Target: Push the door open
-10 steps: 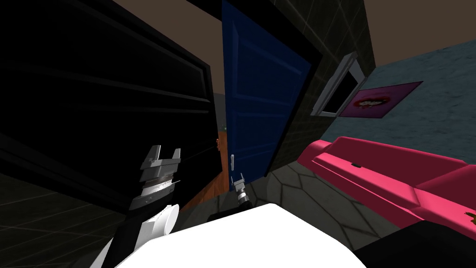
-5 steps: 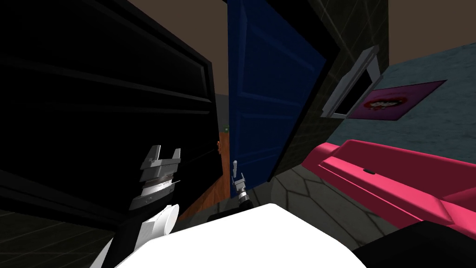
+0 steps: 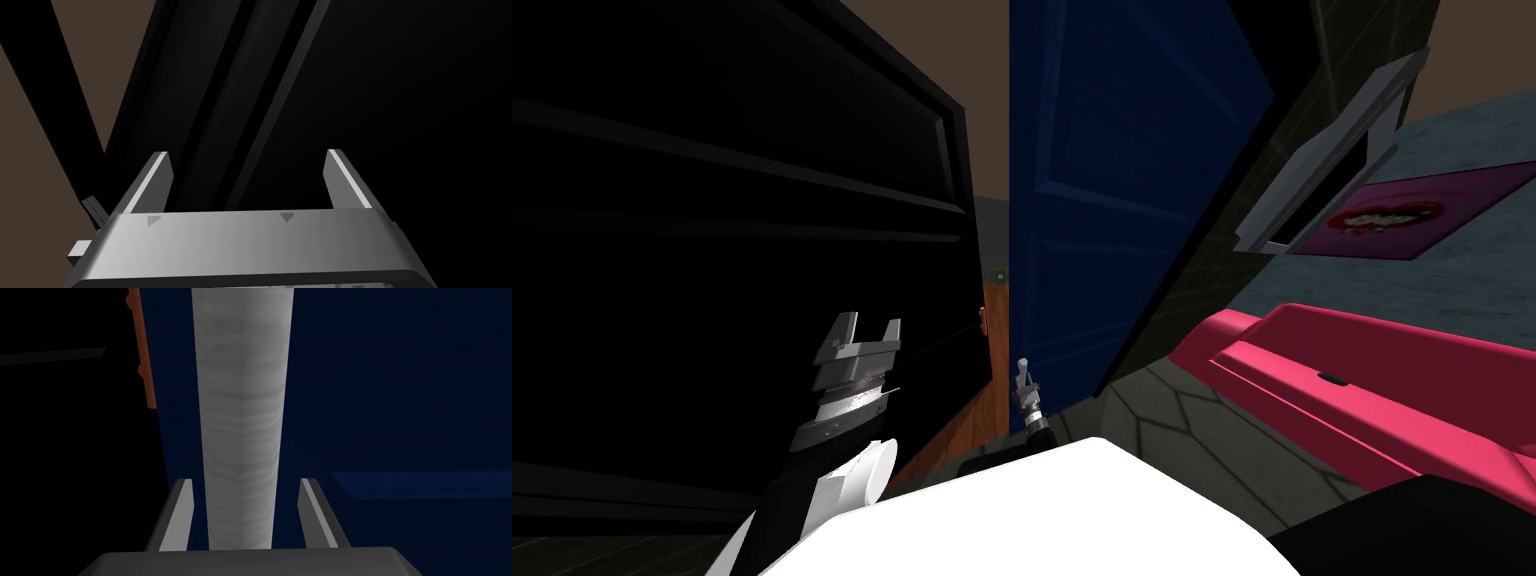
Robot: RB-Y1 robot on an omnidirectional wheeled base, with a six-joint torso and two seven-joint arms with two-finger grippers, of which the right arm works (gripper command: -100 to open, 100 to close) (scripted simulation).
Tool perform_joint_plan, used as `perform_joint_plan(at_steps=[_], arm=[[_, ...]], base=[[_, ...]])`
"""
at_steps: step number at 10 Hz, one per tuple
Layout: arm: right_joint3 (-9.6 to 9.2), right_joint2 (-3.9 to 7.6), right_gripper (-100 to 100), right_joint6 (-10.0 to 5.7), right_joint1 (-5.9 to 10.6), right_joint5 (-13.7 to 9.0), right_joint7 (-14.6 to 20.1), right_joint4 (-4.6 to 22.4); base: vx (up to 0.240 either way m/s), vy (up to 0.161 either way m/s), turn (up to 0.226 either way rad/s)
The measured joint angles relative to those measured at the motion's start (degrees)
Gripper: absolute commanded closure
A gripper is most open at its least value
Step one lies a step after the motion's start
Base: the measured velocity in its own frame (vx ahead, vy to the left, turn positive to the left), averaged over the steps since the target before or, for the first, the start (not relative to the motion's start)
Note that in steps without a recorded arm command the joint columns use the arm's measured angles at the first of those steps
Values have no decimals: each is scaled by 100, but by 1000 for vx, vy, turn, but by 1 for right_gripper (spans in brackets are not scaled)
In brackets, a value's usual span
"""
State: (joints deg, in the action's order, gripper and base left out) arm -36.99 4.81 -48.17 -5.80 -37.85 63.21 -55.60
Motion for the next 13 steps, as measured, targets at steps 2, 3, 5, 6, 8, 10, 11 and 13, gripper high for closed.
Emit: perform_joint_plan(at_steps=[2, 3, 5, 6, 8, 10, 11, 13], arm=[[5, -4, 100, 17, 17, -2, 0, 0], [5, -4, 100, 18, 18, -2, -1, 1], [4, -5, 100, 19, 17, -2, -1, 1], [69, -23, 100, -51, 46, -52, -10, 110], [203, -18, 100, -39, 27, -162, -102, 98], [337, -30, 100, -71, 85, -252, -158, 142], [402, -32, 100, -117, 169, -292, -154, 237], [535, -36, 100, -164, 184, -377, -214, 246]], base=[[-6, 0, 0], [0, 0, 0], [19, -10, 113], [43, -33, 200], [36, -29, 137], [35, -23, 93], [27, -24, 102], [45, -35, 108]])
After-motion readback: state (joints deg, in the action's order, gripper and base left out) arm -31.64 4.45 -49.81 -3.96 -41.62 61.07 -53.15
